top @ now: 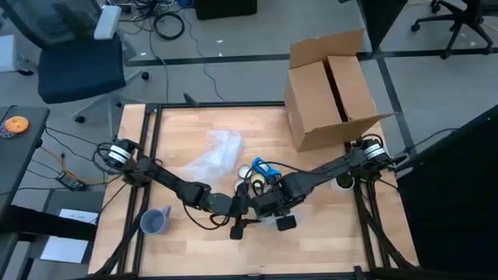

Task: Wrap mug
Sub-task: Wrap the black mug with the transparent bubble wrap

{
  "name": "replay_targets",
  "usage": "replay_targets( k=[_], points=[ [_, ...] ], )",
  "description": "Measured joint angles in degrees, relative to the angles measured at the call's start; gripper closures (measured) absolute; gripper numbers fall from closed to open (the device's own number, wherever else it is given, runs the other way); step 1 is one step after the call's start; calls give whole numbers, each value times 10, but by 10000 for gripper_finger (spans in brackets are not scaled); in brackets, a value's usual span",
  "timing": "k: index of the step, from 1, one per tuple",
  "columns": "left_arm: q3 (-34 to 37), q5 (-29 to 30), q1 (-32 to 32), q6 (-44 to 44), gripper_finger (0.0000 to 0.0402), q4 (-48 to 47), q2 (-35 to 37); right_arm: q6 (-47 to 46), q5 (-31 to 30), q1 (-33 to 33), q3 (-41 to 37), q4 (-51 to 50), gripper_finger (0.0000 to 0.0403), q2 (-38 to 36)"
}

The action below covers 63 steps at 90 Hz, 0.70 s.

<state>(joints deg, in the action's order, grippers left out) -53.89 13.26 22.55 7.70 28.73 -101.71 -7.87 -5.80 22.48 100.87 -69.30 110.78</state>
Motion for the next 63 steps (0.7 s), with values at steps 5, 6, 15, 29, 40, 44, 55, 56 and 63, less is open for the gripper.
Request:
replay_targets(
  k=[5,6,15,29,40,44,55,56,63],
  points=[
    [0,4,-2,0,214,2,0,0,-4,7,23,-8,307,0],
    [0,4,-3,0,214,3,0,0,-7,8,28,-10,307,0],
    [0,6,-5,0,214,5,0,0,-44,18,59,-9,307,-1],
    [0,5,-4,0,214,6,0,9,-91,21,55,21,307,-2],
    [0,-11,-4,0,214,11,1,9,-91,13,12,48,307,-2],
    [0,-25,-4,0,214,7,5,9,-91,11,-4,56,307,-2],
    [0,-50,1,2,214,-23,43,18,-80,13,-59,125,307,-2],
    [0,-51,1,2,214,-26,48,19,-79,13,-64,131,307,-2],
    [0,-52,5,-5,214,-70,86,23,-71,13,-95,154,307,-3]
  ],
)
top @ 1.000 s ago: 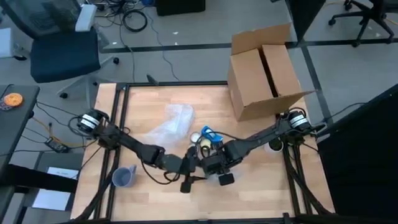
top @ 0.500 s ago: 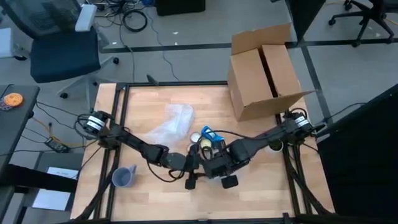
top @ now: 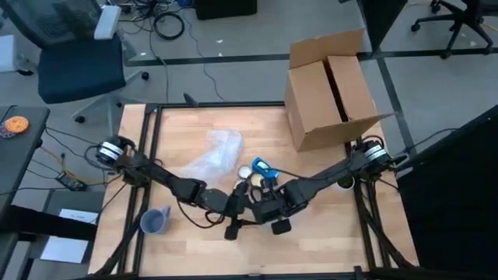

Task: Wrap mug
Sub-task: Wrap the black mug with the transparent bubble wrap

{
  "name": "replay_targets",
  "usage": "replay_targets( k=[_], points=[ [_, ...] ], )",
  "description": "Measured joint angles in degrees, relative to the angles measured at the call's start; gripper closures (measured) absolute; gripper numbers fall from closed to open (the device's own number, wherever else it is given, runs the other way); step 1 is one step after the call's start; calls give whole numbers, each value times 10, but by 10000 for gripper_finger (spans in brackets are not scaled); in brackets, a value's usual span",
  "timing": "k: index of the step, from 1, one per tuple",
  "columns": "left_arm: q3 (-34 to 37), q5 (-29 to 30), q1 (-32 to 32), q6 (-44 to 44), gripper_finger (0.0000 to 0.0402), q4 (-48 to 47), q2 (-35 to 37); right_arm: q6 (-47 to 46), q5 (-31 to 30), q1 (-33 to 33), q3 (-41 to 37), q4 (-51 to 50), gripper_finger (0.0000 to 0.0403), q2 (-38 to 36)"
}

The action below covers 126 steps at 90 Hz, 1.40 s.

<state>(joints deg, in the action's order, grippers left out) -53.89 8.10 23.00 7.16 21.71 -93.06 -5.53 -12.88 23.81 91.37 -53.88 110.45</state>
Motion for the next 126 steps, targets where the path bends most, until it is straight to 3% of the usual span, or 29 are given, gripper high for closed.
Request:
replay_targets(
  k=[16,30,63,78,126],
  points=[
    [1,0,2,-10,214,-84,73,-3,10,-7,-58,12,307,-4],
    [0,0,3,-10,214,-98,78,-3,76,-26,-66,7,307,-3],
    [0,11,2,8,214,-98,8,-10,101,-33,96,-196,307,1],
    [0,10,2,7,214,-107,7,-17,96,-26,122,-175,307,0],
    [0,9,2,10,214,-115,7,4,94,-33,-55,-77,307,-3]
  ],
)
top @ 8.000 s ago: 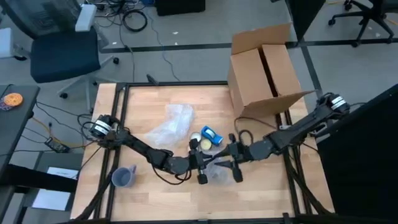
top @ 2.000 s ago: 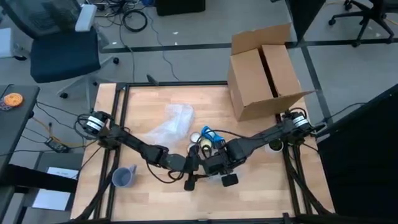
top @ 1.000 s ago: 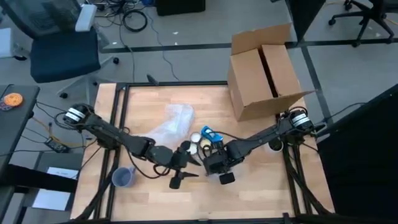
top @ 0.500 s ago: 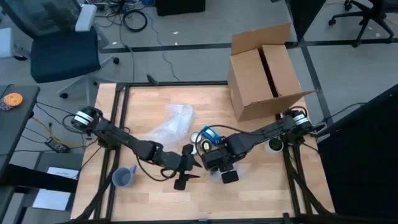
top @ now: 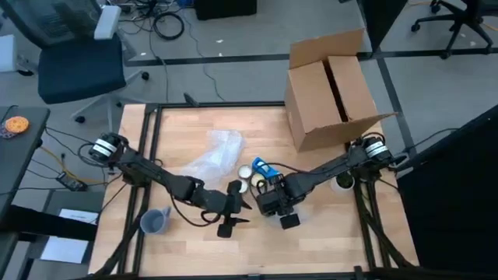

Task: Wrap mug
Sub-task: Wrap the black mug with the transparent bubble wrap

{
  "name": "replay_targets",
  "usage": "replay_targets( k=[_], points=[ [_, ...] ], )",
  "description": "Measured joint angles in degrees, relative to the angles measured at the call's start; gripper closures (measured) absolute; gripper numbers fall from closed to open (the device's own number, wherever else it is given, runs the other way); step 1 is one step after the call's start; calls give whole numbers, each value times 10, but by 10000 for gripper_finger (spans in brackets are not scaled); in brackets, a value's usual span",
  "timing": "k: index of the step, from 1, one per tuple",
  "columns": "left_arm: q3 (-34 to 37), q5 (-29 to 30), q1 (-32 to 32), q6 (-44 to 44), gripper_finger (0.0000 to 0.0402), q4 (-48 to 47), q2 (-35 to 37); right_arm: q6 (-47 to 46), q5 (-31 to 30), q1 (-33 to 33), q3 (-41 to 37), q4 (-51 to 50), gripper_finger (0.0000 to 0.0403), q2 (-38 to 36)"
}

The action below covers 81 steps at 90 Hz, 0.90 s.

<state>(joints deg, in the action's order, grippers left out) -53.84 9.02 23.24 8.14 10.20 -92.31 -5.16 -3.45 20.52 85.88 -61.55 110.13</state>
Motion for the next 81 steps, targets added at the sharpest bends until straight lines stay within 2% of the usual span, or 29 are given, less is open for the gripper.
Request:
replay_targets(
  k=[27,38,56,63,81],
  points=[
    [0,0,0,11,214,1,0,31,-5,-16,-12,92,307,2],
    [0,-1,0,13,214,-6,0,34,-16,-15,26,45,307,2],
    [0,-1,0,13,214,-11,0,35,-66,1,102,-46,307,-12],
    [0,-1,0,13,214,-13,0,27,-74,9,110,-71,307,-20],
    [0,0,0,12,214,-20,0,3,-73,26,102,-61,307,-28]
  ],
)
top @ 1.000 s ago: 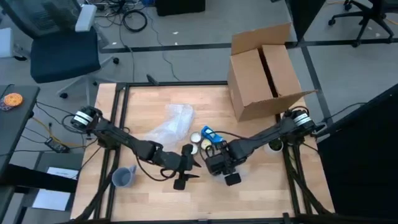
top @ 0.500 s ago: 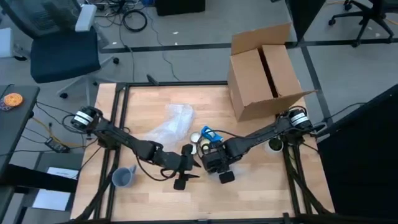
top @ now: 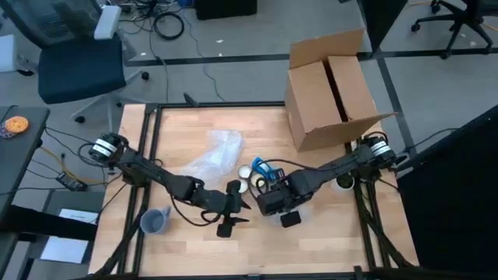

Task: Wrap mug
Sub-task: Wrap the black mug with the transparent bubble wrap

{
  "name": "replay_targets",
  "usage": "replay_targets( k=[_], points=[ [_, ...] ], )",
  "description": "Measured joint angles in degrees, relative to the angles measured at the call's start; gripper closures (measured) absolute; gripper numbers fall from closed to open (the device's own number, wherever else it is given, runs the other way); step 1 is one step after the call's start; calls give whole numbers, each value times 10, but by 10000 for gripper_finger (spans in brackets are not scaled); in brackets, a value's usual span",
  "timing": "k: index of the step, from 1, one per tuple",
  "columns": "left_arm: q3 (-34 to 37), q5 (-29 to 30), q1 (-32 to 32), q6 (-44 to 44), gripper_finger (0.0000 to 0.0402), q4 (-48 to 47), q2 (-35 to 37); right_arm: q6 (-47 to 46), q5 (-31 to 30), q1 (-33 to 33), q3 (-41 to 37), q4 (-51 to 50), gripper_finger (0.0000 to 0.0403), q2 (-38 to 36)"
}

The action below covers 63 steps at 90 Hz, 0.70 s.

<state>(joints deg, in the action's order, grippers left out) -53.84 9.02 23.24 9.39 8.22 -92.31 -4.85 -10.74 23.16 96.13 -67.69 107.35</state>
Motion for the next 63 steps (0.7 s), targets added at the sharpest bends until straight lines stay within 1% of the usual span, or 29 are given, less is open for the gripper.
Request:
replay_targets(
  k=[14,27,34,41,51,63],
  points=[
    [0,0,0,0,214,-1,0,-7,5,4,-61,24,307,0],
    [0,2,0,0,214,-1,0,-9,20,-10,-139,95,307,-5],
    [0,3,0,1,214,-4,3,-6,45,-20,-172,146,307,-7],
    [0,4,0,2,214,-16,15,4,85,-26,-193,207,307,-7],
    [0,5,0,15,214,-58,43,56,103,-22,-192,239,308,-5],
    [0,5,0,40,214,-114,73,171,94,-2,-165,233,308,-2]
  ],
)
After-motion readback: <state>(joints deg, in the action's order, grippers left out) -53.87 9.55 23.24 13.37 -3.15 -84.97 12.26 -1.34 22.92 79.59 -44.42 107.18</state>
